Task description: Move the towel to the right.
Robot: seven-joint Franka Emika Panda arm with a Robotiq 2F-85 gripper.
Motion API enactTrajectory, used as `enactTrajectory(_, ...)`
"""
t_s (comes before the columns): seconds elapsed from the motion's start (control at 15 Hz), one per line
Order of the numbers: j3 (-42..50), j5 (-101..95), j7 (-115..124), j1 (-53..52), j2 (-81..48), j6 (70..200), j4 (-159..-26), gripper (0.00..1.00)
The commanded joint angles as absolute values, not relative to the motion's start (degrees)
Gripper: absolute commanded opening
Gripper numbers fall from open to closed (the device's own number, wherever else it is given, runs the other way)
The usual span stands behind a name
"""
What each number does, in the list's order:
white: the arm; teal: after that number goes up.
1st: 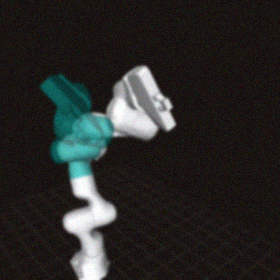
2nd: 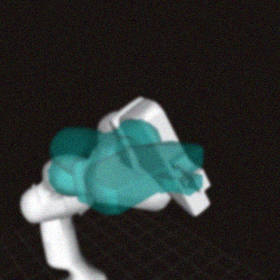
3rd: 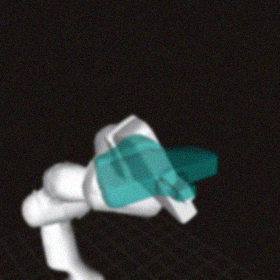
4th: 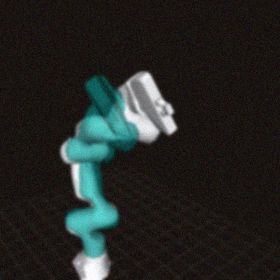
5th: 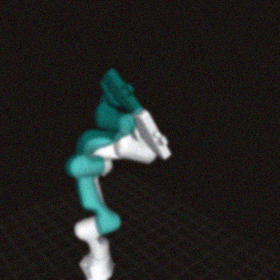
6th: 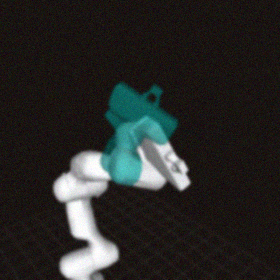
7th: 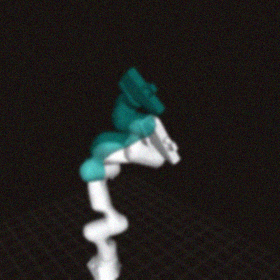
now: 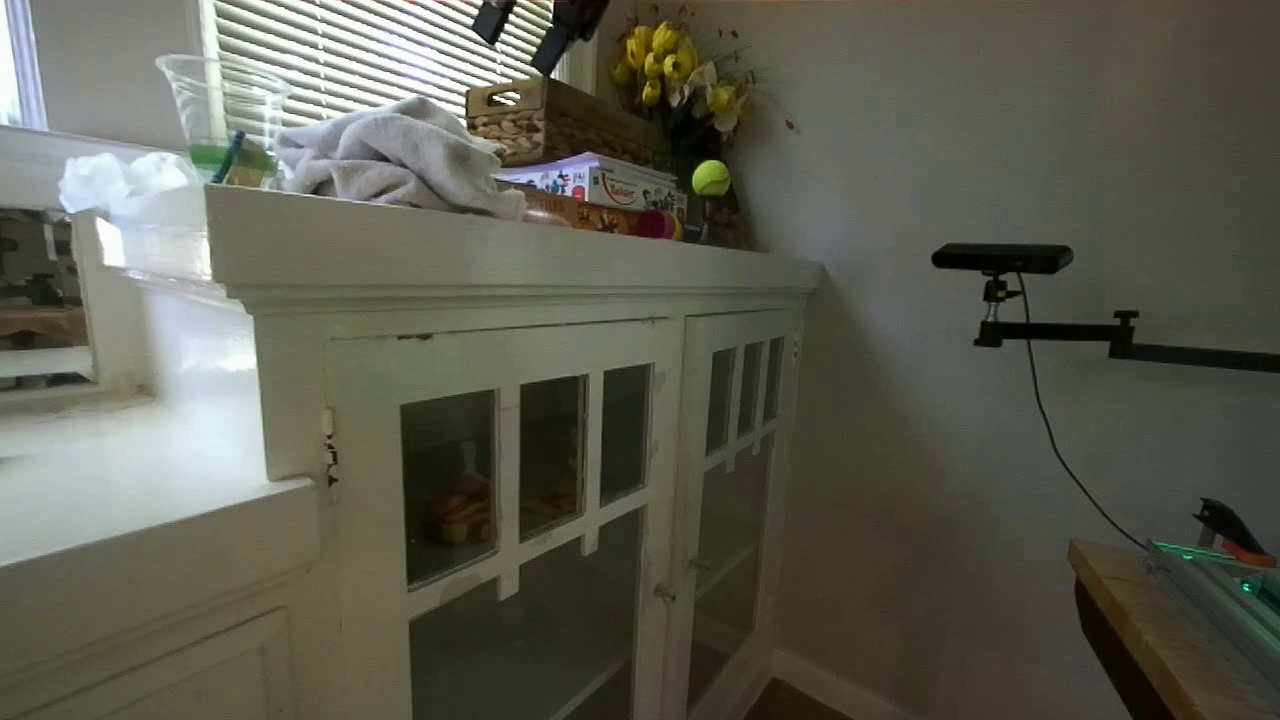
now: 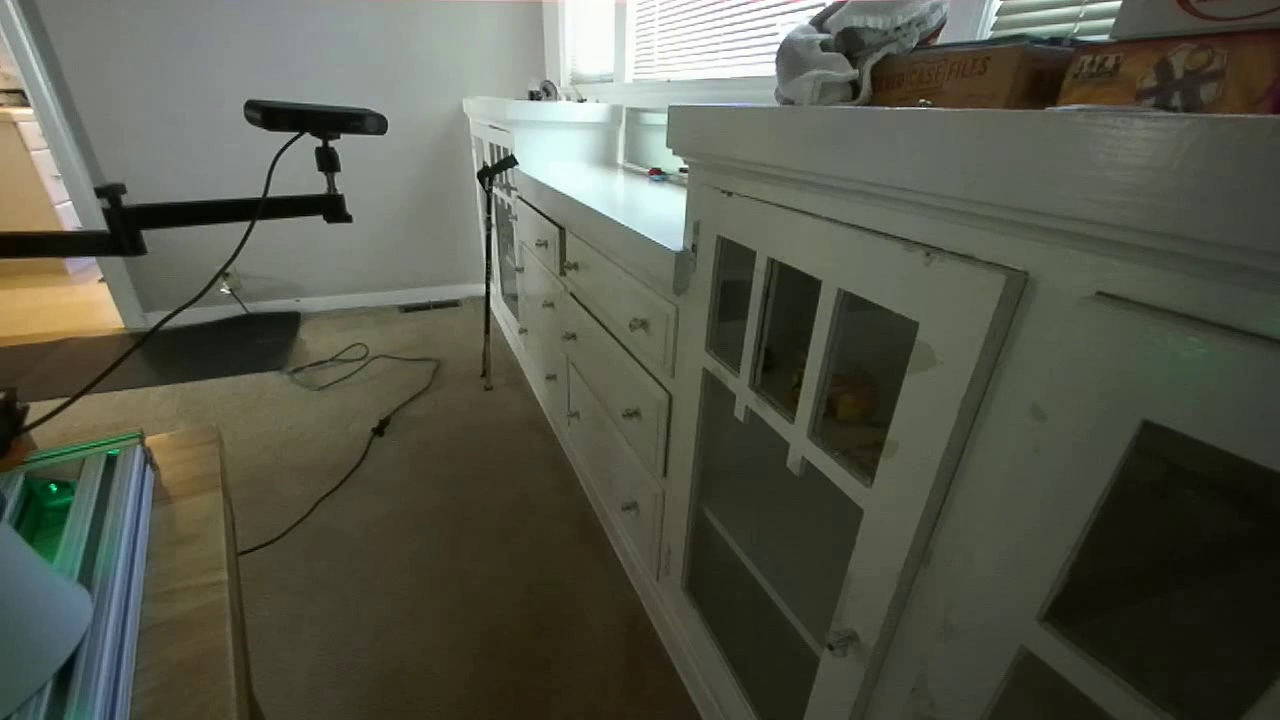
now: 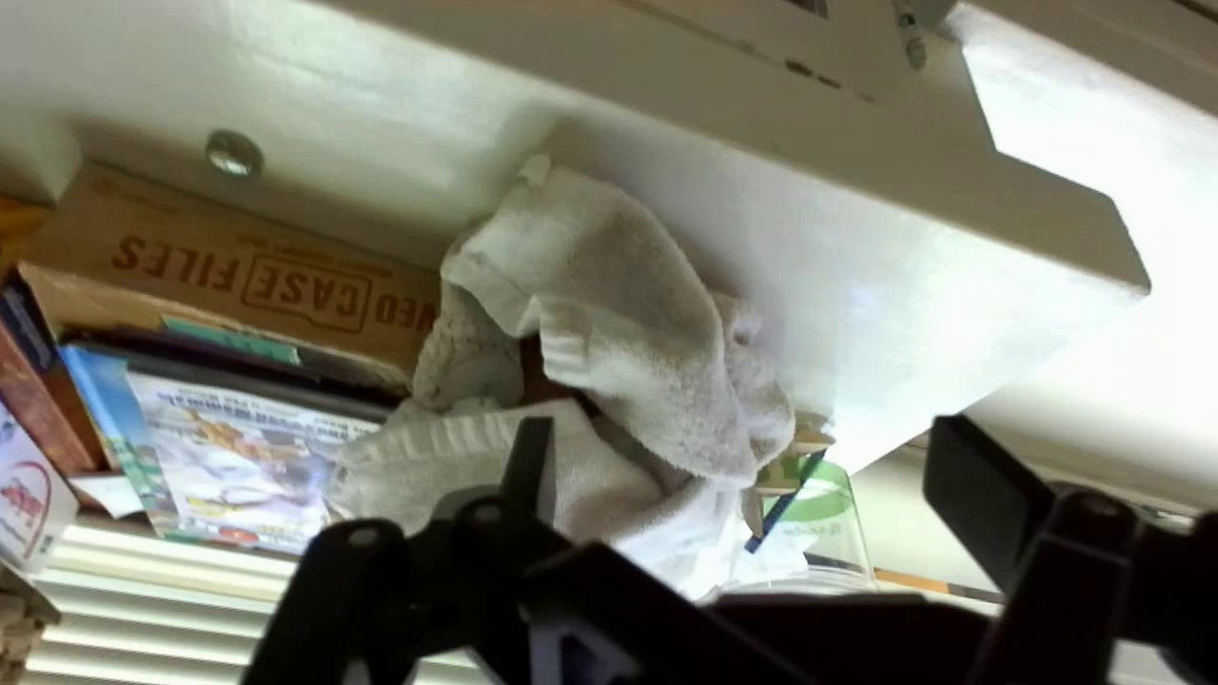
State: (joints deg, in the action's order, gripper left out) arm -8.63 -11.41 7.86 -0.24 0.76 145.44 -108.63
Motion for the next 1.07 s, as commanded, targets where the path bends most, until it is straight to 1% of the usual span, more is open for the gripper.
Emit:
enactTrajectory(0.0,-6.9,-11.9,6.8,-2.0,-0.4,146.6,-107.2,1.00)
enactTrajectory(0.47,-6.4,-12.5,5.8,-2.4,-2.8,148.4,-104.6,1.00)
enactTrajectory(1.0,-4.3,-14.2,5.5,-3.2,-10.2,155.7,-102.5,1.00)
